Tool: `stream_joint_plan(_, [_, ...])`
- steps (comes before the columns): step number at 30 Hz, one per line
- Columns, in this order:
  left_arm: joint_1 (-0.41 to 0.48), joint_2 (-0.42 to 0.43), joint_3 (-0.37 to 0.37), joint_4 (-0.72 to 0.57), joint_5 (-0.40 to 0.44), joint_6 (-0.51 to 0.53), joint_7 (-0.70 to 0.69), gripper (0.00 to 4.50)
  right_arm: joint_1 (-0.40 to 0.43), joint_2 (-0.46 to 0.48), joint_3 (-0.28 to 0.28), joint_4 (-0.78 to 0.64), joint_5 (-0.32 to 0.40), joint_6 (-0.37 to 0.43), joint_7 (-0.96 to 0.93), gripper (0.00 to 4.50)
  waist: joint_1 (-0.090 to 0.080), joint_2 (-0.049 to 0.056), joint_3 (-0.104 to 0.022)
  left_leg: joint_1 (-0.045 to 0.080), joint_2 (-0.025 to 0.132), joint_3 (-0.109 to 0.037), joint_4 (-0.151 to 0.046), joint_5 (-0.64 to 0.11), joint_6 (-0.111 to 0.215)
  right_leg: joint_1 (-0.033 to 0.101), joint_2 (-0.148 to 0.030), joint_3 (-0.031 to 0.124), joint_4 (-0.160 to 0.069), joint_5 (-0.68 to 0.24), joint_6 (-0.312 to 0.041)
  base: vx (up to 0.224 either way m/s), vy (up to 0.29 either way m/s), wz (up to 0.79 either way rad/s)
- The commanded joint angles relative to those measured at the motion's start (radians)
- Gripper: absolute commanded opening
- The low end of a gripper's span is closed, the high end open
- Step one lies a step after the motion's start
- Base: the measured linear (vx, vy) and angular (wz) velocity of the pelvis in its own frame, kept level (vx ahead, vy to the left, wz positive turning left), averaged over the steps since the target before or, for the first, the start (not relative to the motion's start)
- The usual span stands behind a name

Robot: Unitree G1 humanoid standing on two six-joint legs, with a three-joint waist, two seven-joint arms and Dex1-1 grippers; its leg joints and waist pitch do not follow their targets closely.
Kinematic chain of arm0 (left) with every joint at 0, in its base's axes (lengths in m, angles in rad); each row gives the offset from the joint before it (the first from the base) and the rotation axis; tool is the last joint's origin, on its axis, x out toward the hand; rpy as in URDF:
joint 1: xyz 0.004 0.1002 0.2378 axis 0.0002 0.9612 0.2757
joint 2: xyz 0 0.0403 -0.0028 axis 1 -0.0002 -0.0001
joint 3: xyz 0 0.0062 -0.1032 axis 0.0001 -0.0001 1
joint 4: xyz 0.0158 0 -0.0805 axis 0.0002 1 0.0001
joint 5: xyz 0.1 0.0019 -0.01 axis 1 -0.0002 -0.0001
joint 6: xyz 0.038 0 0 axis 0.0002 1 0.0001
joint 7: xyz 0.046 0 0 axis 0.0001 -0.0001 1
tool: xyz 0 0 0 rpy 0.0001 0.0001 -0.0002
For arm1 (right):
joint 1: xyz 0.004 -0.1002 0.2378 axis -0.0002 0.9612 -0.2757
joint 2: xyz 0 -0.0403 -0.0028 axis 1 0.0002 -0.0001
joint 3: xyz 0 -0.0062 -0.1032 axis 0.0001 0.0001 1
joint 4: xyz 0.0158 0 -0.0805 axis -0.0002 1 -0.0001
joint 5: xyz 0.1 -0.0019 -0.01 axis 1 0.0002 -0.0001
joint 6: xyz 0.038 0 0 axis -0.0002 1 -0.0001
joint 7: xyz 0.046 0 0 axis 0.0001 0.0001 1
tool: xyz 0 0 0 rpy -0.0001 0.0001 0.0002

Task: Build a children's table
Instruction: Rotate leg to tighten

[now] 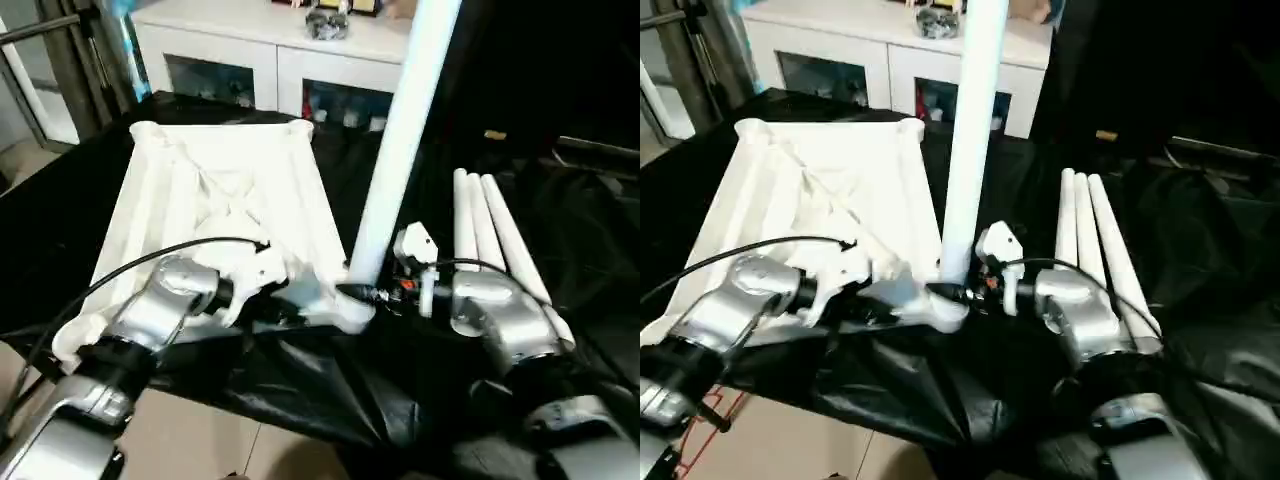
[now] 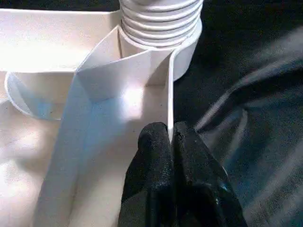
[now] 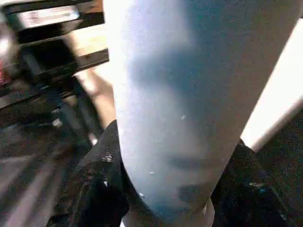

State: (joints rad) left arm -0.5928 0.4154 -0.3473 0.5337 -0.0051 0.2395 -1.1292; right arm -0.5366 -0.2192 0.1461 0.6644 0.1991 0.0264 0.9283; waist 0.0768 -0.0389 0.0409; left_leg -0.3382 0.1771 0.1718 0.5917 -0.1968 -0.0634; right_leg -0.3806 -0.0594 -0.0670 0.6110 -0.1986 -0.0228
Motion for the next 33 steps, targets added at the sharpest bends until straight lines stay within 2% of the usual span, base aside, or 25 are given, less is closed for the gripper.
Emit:
stream_joint_plan(1, [-0.099,-0.094,0.036,-0.051,-0.029,0.071,0.091,0.00,0.022,0.041,0.020,0.189,-0.100,0.069,-0.223,1.90,-0.011,0.020,-0.035,0.008,0.059,-0.032,-0.091,-0.377,-0.039,0.023,-0.100,0.055,-0.100,-0.481,-0.154,0.000,0.000,0.00])
stream_joint_plan(2, [-0.101,-0.100,0.038,-0.050,-0.028,0.080,0.100,0.00,0.019,0.045,0.018,0.194,-0.101,0.070,-0.236,1.90,-0.017,0.017,-0.033,0.007,0.058,-0.032,-0.091,-0.379,-0.044,0.022,-0.097,0.054,-0.101,-0.492,-0.149,0.000,0.000,0.00])
stream_joint_plan(3, [-0.122,-0.141,0.049,-0.038,-0.017,0.136,0.178,0.00,-0.001,0.072,0.002,0.228,-0.100,0.082,-0.311,1.90,-0.019,0.016,-0.034,0.007,0.056,-0.034,-0.090,-0.385,-0.045,0.022,-0.099,0.052,-0.104,-0.508,-0.144,0.000,0.000,0.00])
stream_joint_plan(4, [-0.133,-0.164,0.056,-0.028,-0.011,0.160,0.219,0.00,-0.011,0.087,-0.008,0.246,-0.097,0.085,-0.345,1.90,-0.025,0.018,-0.035,0.009,0.053,-0.034,-0.086,-0.387,-0.041,0.018,-0.100,0.052,-0.110,-0.537,-0.134,0.000,0.000,0.00])
stream_joint_plan(6, [-0.150,-0.204,0.067,-0.007,-0.003,0.193,0.281,0.00,-0.031,0.112,-0.026,0.280,-0.093,0.094,-0.406,1.90,-0.025,0.015,-0.036,0.008,0.052,-0.034,-0.084,-0.376,-0.031,0.019,-0.100,0.051,-0.113,-0.539,-0.130,0.000,0.000,0.00])
stream_joint_plan(7, [-0.163,-0.253,0.070,0.015,0.004,0.210,0.339,0.00,-0.059,0.139,-0.045,0.327,-0.091,0.118,-0.484,1.90,-0.026,0.015,-0.036,0.008,0.051,-0.030,-0.081,-0.364,-0.018,0.015,-0.098,0.053,-0.115,-0.524,-0.135,0.000,0.000,0.00])
stream_joint_plan(8, [-0.167,-0.274,0.070,0.022,0.006,0.219,0.360,0.00,-0.072,0.150,-0.048,0.346,-0.094,0.127,-0.517,1.90,-0.026,0.018,-0.036,0.008,0.050,-0.030,-0.082,-0.360,-0.019,0.014,-0.096,0.052,-0.114,-0.517,-0.137,0.000,0.000,0.00])
stream_joint_plan(10, [-0.171,-0.302,0.069,0.029,0.009,0.234,0.385,0.00,-0.089,0.163,-0.046,0.374,-0.104,0.135,-0.561,1.90,-0.026,0.016,-0.038,0.005,0.051,-0.031,-0.084,-0.356,-0.016,0.018,-0.095,0.051,-0.111,-0.486,-0.142,0.000,0.000,0.00])
stream_joint_plan(11, [-0.171,-0.316,0.067,0.032,0.013,0.240,0.398,0.00,-0.099,0.174,-0.047,0.390,-0.107,0.138,-0.575,1.90,-0.026,0.025,-0.038,0.003,0.051,-0.031,-0.084,-0.350,-0.014,0.018,-0.095,0.053,-0.108,-0.457,-0.149,0.000,0.000,0.00])
stream_joint_plan(12, [-0.171,-0.323,0.060,0.034,0.022,0.240,0.407,0.00,-0.107,0.183,-0.048,0.401,-0.108,0.143,-0.584,1.90,-0.031,0.021,-0.039,-0.003,0.052,-0.031,-0.086,-0.345,-0.010,0.022,-0.093,0.052,-0.105,-0.427,-0.155,0.000,0.000,0.00])
stream_joint_plan(15, [-0.170,-0.331,0.046,0.034,0.043,0.250,0.428,0.00,-0.125,0.207,-0.055,0.432,-0.116,0.142,-0.600,1.90,-0.033,0.021,-0.042,-0.004,0.051,-0.028,-0.084,-0.328,-0.001,0.023,-0.093,0.055,-0.102,-0.389,-0.169,0.000,0.000,0.00])
stream_joint_plan(18, [-0.167,-0.331,0.048,0.034,0.046,0.259,0.436,0.00,-0.135,0.217,-0.059,0.451,-0.121,0.139,-0.605,1.90,-0.035,0.021,-0.040,-0.004,0.051,-0.026,-0.085,-0.328,0.006,0.023,-0.093,0.055,-0.104,-0.391,-0.173,0.000,0.000,0.00])
stream_joint_plan(20, [-0.166,-0.328,0.049,0.034,0.047,0.258,0.438,0.00,-0.140,0.222,-0.058,0.462,-0.127,0.136,-0.609,1.90,-0.036,0.017,-0.037,-0.003,0.050,-0.026,-0.086,-0.342,0.009,0.021,-0.093,0.054,-0.108,-0.432,-0.163,0.000,0.000,0.00])
stream_joint_plan(21, [-0.166,-0.326,0.050,0.035,0.047,0.257,0.438,0.00,-0.141,0.224,-0.058,0.464,-0.128,0.134,-0.608,1.90,-0.038,0.020,-0.035,0.000,0.050,-0.029,-0.086,-0.365,0.006,0.017,-0.095,0.052,-0.114,-0.493,-0.145,0.000,0.000,0.00])
stream_joint_plan(23, [-0.163,-0.323,0.052,0.034,0.049,0.248,0.436,0.00,-0.146,0.227,-0.065,0.472,-0.128,0.125,-0.616,1.90,-0.040,0.018,-0.035,0.001,0.051,-0.031,-0.087,-0.381,0.003,0.014,-0.096,0.052,-0.117,-0.525,-0.130,0.000,0.000,0.00])
stream_joint_plan(26, [-0.160,-0.321,0.053,0.029,0.050,0.242,0.432,0.00,-0.150,0.227,-0.074,0.476,-0.126,0.121,-0.617,1.90,-0.044,0.021,-0.034,0.004,0.052,-0.033,-0.091,-0.407,-0.002,0.009,-0.093,0.052,-0.118,-0.521,-0.127,0.000,0.000,0.00])
stream_joint_plan(27, [-0.158,-0.320,0.054,0.026,0.049,0.235,0.425,0.00,-0.154,0.226,-0.085,0.476,-0.121,0.118,-0.615,2.46,-0.045,0.021,-0.033,0.004,0.051,-0.033,-0.091,-0.419,-0.003,0.009,-0.093,0.052,-0.119,-0.533,-0.124,0.000,0.000,0.00])
stream_joint_plan(29, [-0.158,-0.319,0.054,0.025,0.049,0.230,0.421,0.00,-0.157,0.226,-0.092,0.475,-0.117,0.116,-0.615,2.46,-0.046,0.021,-0.033,0.005,0.051,-0.035,-0.091,-0.433,-0.004,0.006,-0.094,0.051,-0.122,-0.554,-0.116,0.000,0.000,0.00])
stream_joint_plan(31, [-0.155,-0.312,0.049,0.019,0.048,0.210,0.402,0.00,-0.163,0.223,-0.101,0.469,-0.114,0.110,-0.608,2.69,-0.046,0.020,-0.035,0.004,0.051,-0.034,-0.092,-0.426,-0.004,0.007,-0.095,0.052,-0.123,-0.549,-0.115,0.000,0.000,0.00])
stream_joint_plan(33, [-0.154,-0.309,0.047,0.017,0.048,0.200,0.394,0.00,-0.165,0.222,-0.104,0.467,-0.112,0.106,-0.603,2.89,-0.044,0.022,-0.038,0.000,0.054,-0.033,-0.094,-0.396,0.001,0.010,-0.096,0.055,-0.118,-0.492,-0.130,0.000,0.000,0.00])
